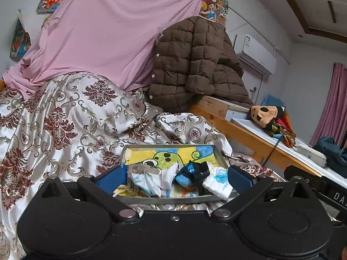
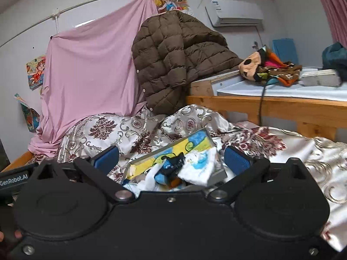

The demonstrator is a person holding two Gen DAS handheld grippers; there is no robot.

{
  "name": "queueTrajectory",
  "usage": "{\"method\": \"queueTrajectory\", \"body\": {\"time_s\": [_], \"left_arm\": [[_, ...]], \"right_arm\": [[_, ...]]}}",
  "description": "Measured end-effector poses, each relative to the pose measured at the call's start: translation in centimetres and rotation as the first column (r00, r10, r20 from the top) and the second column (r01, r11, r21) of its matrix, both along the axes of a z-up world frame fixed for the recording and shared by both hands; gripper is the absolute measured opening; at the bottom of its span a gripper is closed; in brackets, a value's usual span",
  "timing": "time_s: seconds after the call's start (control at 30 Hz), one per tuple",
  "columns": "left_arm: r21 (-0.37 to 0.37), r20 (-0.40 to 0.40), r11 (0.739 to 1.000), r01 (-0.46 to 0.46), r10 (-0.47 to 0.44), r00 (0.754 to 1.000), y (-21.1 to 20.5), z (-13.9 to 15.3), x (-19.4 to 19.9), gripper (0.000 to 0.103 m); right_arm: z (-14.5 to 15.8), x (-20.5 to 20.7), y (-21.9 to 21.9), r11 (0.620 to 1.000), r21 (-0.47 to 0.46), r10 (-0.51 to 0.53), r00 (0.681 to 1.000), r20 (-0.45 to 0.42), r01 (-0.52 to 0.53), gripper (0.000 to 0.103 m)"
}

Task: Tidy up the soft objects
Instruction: 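Withdraw both open tools from the tray back over the remaining items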

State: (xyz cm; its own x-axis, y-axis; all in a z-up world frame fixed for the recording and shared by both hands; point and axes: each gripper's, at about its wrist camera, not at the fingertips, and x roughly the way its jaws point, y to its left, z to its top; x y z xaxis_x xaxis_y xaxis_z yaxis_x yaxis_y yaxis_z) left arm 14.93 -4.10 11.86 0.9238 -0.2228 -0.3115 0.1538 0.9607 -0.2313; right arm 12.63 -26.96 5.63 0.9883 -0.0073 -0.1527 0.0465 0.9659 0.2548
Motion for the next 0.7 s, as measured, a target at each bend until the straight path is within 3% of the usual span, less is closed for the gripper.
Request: {"method": "queueTrajectory", "body": {"time_s": [0.37, 0.5, 0.7], "left_arm": [[0.105, -0.037, 0.994, -0.018, 0.022, 0.999, 0.0, -2.8, -4.8, 0.102], [0.178, -0.051, 0.983, -0.043, 0.053, 0.997, 0.0, -4.1, -5.9, 0.102], [0.192, -0.094, 0.979, -0.066, 0.085, 0.992, 0.8, -5.8, -6.5, 0.102]], "right_arm": [[-2.5, -4.9, 1.0, 0.998, -0.058, -0.034, 0.992, -0.118, 0.027, 0.103], [-3.5, -5.1, 2.0, 0.994, -0.104, -0.040, 0.977, -0.208, 0.018, 0.102], [-3.7, -4.8, 3.2, 0.990, -0.143, -0.039, 0.969, -0.245, 0.003, 0.102]]}}
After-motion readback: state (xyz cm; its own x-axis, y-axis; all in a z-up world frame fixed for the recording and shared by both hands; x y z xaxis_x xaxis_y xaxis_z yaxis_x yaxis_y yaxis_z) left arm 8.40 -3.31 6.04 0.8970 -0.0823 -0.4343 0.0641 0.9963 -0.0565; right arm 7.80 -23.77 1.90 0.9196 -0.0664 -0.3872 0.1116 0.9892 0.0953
